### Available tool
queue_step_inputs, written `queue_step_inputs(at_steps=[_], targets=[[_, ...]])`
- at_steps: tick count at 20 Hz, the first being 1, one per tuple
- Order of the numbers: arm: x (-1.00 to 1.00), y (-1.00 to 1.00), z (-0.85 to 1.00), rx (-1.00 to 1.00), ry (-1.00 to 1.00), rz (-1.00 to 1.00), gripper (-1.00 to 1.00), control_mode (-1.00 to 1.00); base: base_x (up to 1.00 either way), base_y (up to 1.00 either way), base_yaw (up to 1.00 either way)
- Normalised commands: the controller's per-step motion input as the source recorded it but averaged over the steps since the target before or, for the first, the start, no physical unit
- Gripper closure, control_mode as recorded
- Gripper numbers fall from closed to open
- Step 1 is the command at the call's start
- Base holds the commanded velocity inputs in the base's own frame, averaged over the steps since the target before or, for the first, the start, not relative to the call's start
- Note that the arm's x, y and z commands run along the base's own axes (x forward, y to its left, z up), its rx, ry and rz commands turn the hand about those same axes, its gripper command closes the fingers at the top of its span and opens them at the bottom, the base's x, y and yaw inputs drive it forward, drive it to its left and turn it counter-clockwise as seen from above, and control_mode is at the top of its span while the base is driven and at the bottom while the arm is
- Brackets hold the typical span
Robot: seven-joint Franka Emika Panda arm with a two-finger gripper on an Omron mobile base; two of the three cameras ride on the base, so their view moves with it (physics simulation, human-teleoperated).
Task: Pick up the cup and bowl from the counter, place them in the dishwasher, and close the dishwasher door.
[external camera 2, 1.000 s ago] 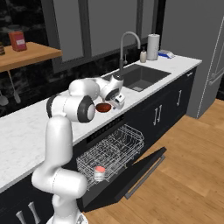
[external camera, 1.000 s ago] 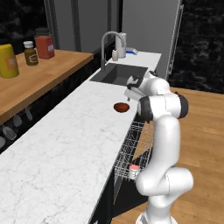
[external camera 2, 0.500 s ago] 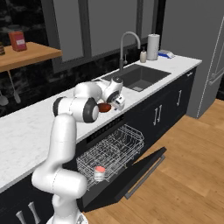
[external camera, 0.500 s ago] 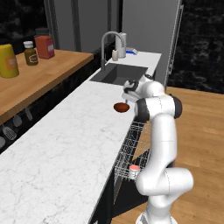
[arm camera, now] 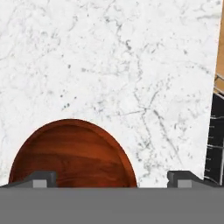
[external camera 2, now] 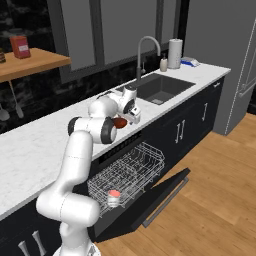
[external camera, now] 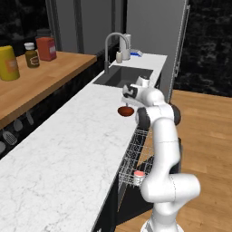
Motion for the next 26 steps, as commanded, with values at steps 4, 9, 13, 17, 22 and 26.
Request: queue_step_inputs(at_steps=[4, 9, 13, 17, 22, 26], targets=[[0.05, 0.00, -0.33, -0.02, 0.10, 0.00, -1.00, -1.00, 0.00, 0.00, 0.00], [-0.13, 0.11, -0.28, 0.00, 0.01, 0.00, -1.00, -1.00, 0.00, 0.00, 0.00], [-0.04, 0.37, -0.31, -0.07, 0.05, 0.03, -1.00, -1.00, 0.00, 0.00, 0.00], [0.00, 0.37, -0.30, -0.08, 0.10, 0.03, -1.00, -1.00, 0.00, 0.00, 0.00], [0.00, 0.18, -0.08, 0.00, 0.03, 0.01, -1.00, -1.00, 0.00, 0.00, 0.00], [0.00, 0.05, -0.02, 0.00, 0.00, 0.00, 1.00, -1.00, 0.00, 0.00, 0.00]])
